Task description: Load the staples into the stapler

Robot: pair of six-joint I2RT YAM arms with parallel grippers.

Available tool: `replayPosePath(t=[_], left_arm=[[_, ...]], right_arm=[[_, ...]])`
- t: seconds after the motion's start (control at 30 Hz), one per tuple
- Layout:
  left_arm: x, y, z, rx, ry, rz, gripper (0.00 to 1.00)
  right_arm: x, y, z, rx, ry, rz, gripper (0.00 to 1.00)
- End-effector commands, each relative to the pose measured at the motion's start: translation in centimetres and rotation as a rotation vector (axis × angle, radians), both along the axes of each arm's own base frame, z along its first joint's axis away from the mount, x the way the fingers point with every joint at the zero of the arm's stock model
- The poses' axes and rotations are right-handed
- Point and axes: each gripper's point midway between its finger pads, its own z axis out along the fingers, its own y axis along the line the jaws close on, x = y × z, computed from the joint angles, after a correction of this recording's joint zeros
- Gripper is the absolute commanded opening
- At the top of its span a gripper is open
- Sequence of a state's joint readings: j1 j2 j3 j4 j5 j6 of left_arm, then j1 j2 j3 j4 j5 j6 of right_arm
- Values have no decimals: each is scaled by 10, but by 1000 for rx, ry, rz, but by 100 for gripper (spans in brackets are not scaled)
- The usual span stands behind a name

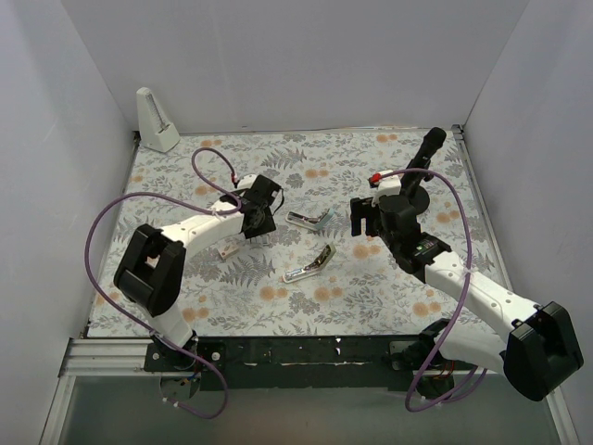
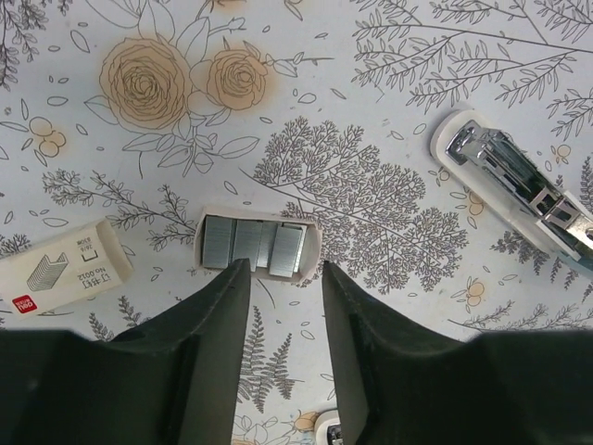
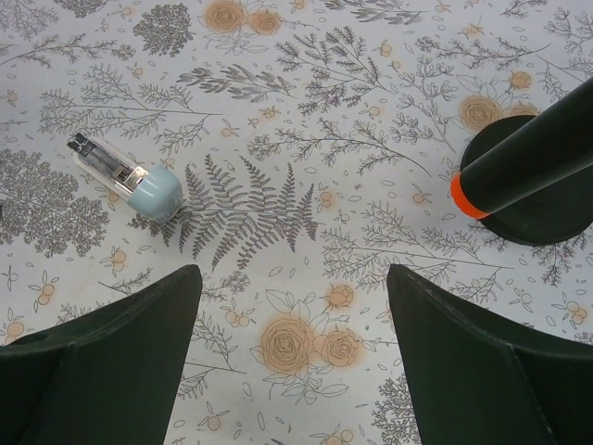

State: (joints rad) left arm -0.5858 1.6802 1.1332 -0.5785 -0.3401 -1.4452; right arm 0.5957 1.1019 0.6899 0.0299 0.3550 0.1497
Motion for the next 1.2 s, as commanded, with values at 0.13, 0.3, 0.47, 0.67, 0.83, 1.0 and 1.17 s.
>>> replayPosePath(t=[0.13, 0.3, 0.47, 0.67, 0.83, 1.0, 1.17], left_arm=[[12, -7, -1, 29, 5, -18, 27], [15, -7, -6, 42, 18, -21, 27], [13, -8, -11, 45, 34, -30, 26], [11, -10, -16, 44, 52, -40, 26], [10, -11, -19, 44, 65, -49, 25], [9, -12, -22, 46, 73, -55, 25], [9, -13, -22, 46, 78, -62, 25]], right_arm=[[5, 6, 11, 26, -37, 17, 89], [4, 6, 11, 26, -36, 20, 89], [4, 6, 9, 24, -31, 20, 89], [4, 6, 10, 27, -35, 20, 89], [4, 6, 9, 26, -34, 21, 89], [4, 7, 8, 27, -30, 23, 89], [4, 7, 9, 30, -32, 26, 89]])
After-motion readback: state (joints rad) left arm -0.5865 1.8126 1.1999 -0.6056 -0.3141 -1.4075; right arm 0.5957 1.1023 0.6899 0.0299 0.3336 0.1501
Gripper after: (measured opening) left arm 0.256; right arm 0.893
